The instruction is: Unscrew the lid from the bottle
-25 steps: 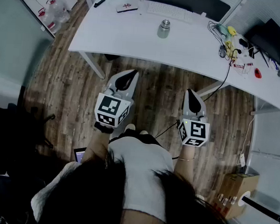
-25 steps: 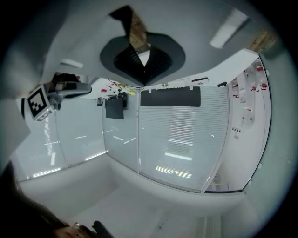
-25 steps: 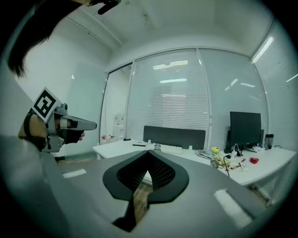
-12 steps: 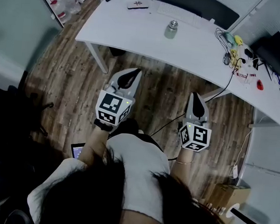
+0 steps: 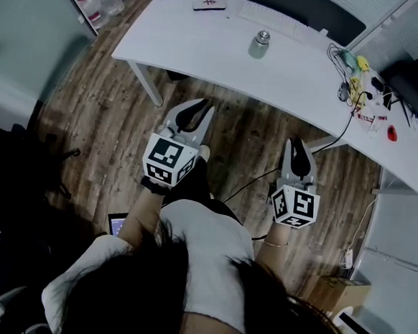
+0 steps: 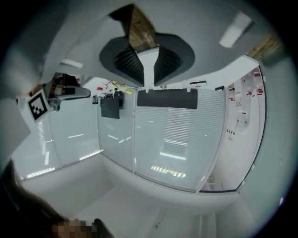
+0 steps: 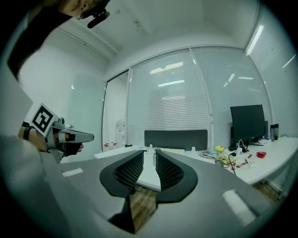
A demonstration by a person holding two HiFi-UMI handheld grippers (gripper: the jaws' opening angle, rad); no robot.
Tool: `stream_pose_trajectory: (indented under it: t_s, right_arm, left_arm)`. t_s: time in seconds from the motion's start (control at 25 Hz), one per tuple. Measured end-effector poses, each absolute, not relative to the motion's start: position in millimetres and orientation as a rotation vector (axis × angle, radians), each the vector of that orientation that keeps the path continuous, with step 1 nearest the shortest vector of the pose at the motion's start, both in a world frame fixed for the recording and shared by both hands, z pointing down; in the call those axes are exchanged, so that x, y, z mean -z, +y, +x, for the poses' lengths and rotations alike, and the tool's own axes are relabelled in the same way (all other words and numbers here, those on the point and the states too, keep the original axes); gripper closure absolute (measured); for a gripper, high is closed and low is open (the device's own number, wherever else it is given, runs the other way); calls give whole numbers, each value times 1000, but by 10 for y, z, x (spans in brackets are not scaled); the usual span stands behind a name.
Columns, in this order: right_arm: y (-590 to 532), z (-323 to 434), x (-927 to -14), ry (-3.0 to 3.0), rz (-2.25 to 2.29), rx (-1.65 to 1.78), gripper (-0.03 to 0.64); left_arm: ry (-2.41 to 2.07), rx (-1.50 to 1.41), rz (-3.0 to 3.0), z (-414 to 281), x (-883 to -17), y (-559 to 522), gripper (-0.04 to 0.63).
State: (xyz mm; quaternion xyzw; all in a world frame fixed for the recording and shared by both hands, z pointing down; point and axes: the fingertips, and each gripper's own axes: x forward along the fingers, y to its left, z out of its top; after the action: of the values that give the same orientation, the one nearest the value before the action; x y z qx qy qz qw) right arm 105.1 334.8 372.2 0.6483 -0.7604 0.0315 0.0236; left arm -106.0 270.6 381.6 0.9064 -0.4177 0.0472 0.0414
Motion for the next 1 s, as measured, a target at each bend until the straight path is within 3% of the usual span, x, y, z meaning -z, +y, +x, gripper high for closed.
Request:
stream_pose_trajectory:
  t_s: [1.0]
  right_arm:
    - [1094,1022,-3930,-2326,2024,-230,461]
  left_arm:
    - [-1052,-214,2781,-875,-4107,406,328]
